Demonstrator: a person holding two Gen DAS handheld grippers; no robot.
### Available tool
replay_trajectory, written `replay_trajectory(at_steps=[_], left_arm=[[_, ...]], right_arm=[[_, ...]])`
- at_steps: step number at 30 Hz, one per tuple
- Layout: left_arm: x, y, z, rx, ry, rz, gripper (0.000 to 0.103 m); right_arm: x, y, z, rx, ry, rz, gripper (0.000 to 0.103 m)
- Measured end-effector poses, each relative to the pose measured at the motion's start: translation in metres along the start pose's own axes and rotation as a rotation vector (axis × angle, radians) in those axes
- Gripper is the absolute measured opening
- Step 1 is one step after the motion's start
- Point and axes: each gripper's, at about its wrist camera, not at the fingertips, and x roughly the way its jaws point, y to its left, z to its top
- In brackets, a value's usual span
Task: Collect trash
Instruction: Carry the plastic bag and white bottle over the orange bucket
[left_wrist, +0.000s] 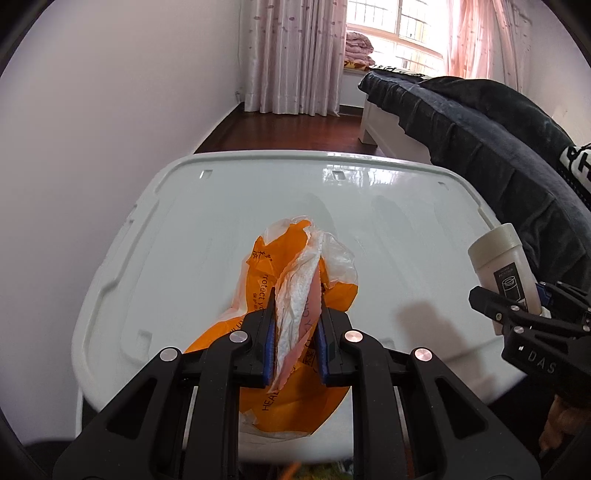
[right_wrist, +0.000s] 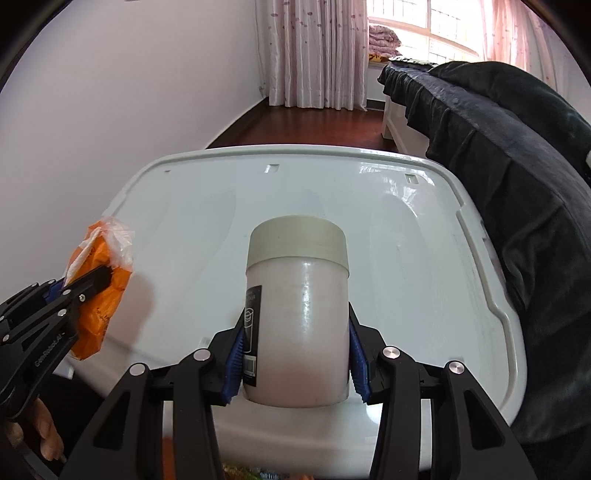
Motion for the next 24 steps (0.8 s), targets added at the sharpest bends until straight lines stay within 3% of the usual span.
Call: replay_trajectory(at_steps=[10,20,24], left_arm=[[-0.039,-0.016,-0.045,0.058,0.009,0.009,0.016],[-0.059,-0.02,-0.103,0.099,0.101,-0.013,0.016],[-0.053,-0.021,-0.125,0.108,0.178,-0.027,0.016]], right_arm=[[-0.044,0.011,-0.053,-0.012,-0.011,0.063,0.046],[-0.071,0.02,-0.109,-0.048,0.019,0.092,0.046],[-0.071,0.025,-0.127,-0.066,0.051,0.106,0.046]])
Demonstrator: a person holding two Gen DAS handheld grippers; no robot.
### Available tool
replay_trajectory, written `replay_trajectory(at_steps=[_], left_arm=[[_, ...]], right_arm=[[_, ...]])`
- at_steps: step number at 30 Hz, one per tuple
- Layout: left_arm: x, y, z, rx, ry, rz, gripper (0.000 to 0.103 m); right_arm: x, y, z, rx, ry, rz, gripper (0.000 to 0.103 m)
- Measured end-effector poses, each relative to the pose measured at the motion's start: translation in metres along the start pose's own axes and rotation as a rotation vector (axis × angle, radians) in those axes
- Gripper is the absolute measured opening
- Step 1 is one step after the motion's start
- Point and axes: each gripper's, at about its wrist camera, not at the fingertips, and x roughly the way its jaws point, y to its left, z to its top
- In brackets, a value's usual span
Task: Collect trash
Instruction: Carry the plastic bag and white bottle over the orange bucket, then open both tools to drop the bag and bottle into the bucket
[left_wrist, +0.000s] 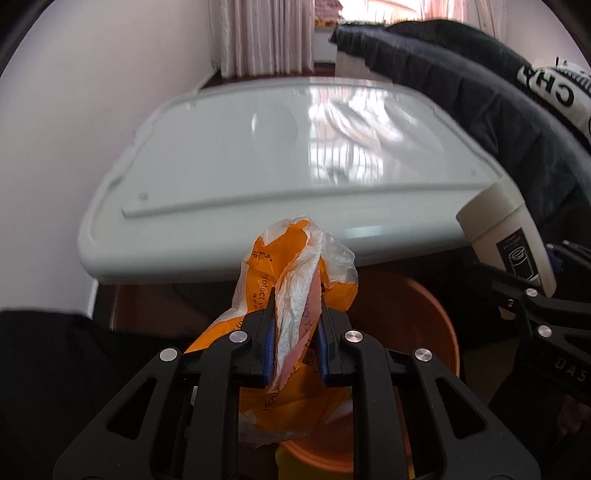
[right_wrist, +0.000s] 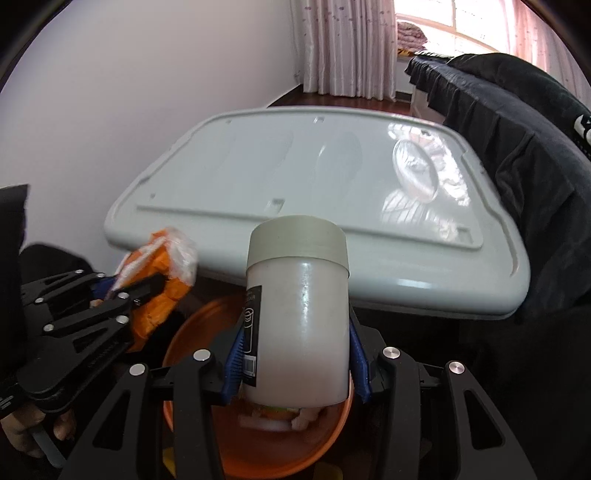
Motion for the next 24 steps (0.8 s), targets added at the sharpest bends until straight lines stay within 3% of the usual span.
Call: replay_trajectory(at_steps=[11,21,22,24], left_arm=[[0.037,0.006,-0.019,-0.029,0.197,-0.039,0.016],[0.05,0.006,-0.023,-0.039,0.258,-0.033,0.018],[0.051,0.006,-0.022,-0.039,0.262,-0.032,0.019],[0.054,0.005,-0.021,-0.034,0.272,-0.007,0.038]], right_arm=[[0.023,0.006,-0.025,-0.015,0.133,0.03,0.046],[0.037,0.008,-0.033,-0.006,0.203,0.044,0.046],[0.038,0.008,-0.033,-0.007,0.208,0.044,0.046],[0.04,0.009,-0.033,-0.006,0.223,0.045,0.047]])
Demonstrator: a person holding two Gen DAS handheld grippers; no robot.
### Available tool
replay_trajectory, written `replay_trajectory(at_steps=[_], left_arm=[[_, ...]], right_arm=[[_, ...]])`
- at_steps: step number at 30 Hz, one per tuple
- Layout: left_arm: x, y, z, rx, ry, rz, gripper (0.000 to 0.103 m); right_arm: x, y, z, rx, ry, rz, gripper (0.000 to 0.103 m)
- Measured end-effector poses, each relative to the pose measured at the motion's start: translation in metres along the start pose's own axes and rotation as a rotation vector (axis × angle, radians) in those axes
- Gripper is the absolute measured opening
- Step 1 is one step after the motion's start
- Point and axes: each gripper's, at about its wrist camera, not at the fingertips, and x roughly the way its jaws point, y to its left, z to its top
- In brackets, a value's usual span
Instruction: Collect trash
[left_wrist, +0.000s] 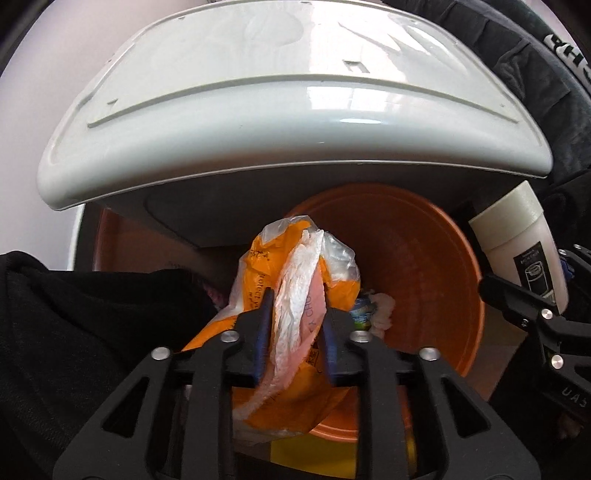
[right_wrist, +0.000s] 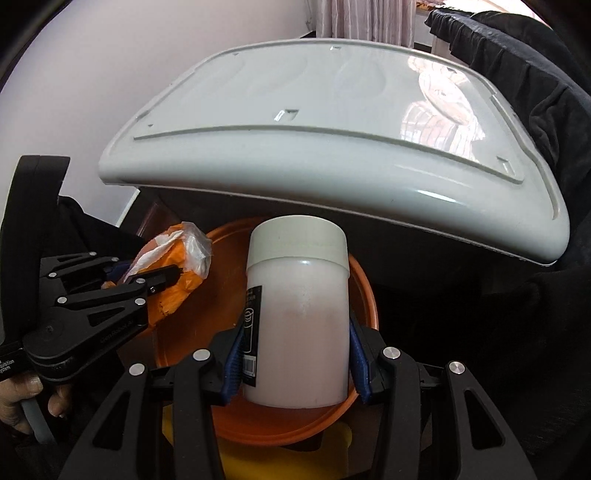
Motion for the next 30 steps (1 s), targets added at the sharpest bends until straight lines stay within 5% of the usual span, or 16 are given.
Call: replay_trajectory(at_steps=[1,3,8,18,24,30], left_arm=[[-0.001,-0.001,0.003,0.0,0.0,0.011,0.046],[-0.004,-0.001,0.004,-0.001,-0.015,0.032,0.068],[-0.012,-0.003,0.006,0.001,-0.044,0.041,0.073],[-0.021,-0.005,0.009,-0.005,-0.083,0.052,0.073],[-0.06,-0.004,0.019,0.016,-0.262,0.092,0.082],[-0.095,0.005,0.062,0.008,-0.445,0.024,0.09]], right_arm=[[0.0,-0.002,0.0,0.004,0.003,-0.005,0.047],[-0.002,-0.004,0.001,0.018,-0.004,-0.026,0.072],[-0.023,-0.012,0.001,0.057,-0.103,-0.046,0.074],[-0.023,-0.025,0.003,0.114,-0.105,-0.04,0.076],[-0.047,-0.04,0.022,0.134,-0.211,-0.051,0.091],[-0.074,-0.06,0.079,0.143,-0.362,-0.11,0.098]])
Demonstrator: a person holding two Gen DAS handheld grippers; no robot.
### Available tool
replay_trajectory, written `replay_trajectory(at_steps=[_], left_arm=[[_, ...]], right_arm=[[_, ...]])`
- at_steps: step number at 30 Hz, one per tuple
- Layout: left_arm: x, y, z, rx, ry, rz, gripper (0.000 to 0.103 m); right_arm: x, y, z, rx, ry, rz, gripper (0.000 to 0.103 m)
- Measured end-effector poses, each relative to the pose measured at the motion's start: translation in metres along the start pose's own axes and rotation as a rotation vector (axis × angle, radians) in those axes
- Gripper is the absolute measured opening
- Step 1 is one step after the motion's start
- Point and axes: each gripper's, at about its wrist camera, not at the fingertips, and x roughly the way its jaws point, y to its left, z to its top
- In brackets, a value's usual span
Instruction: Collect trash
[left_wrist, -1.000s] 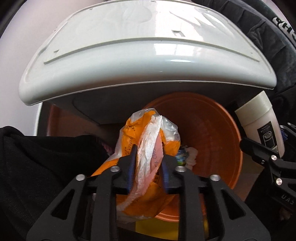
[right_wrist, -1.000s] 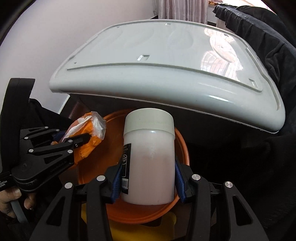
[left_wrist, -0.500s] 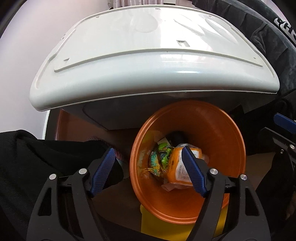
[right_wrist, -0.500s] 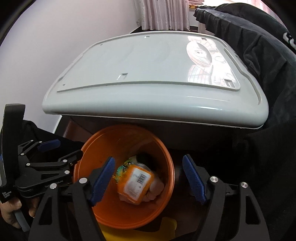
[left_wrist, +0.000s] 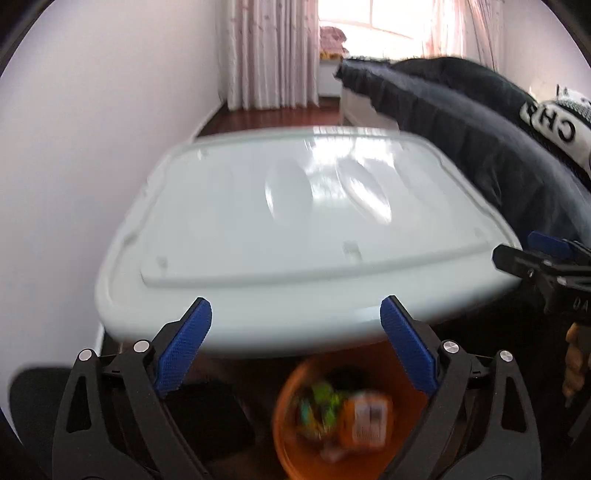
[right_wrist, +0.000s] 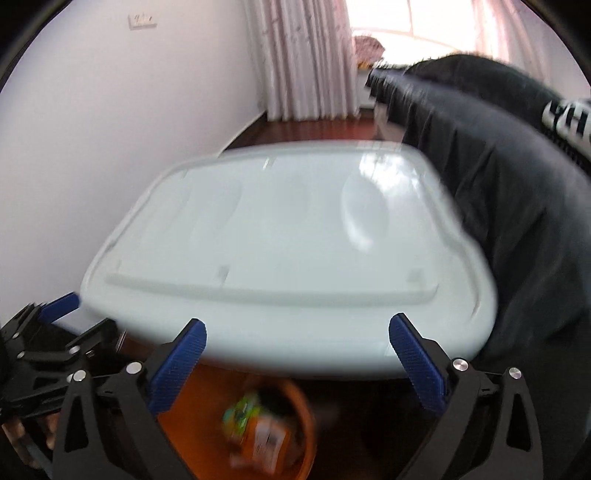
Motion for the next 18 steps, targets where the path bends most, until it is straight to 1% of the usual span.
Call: replay_trajectory(at_steps=[4,7,11,14,18], left_arm=[[0.015,0.005,0.035,-0.007,-0.054,0.008,0.09],[0.026,0.011,0.055,-0.014,-0.069,0.028,0.09],[0.044,0.021,0.079,-0.026,-0.068,0.044,0.09],[0.058,0.028,0.091,-0.031,-0.068,0.056,0.09],[0.08,0.033,0.1,-0.036,-0.049,0.062,0.09]], right_arm=[[0.014,-0.01,0.04,0.004,-0.067,-0.048,0.098],[0.031,-0.02,0.064,0.009,-0.077,-0.089,0.098],[0.049,-0.028,0.088,0.002,-0.108,-0.122,0.098],[0.06,-0.031,0.1,0.007,-0.117,-0.139,0.098],[0.08,-0.029,0.103,0.016,-0.099,-0.135,0.098]])
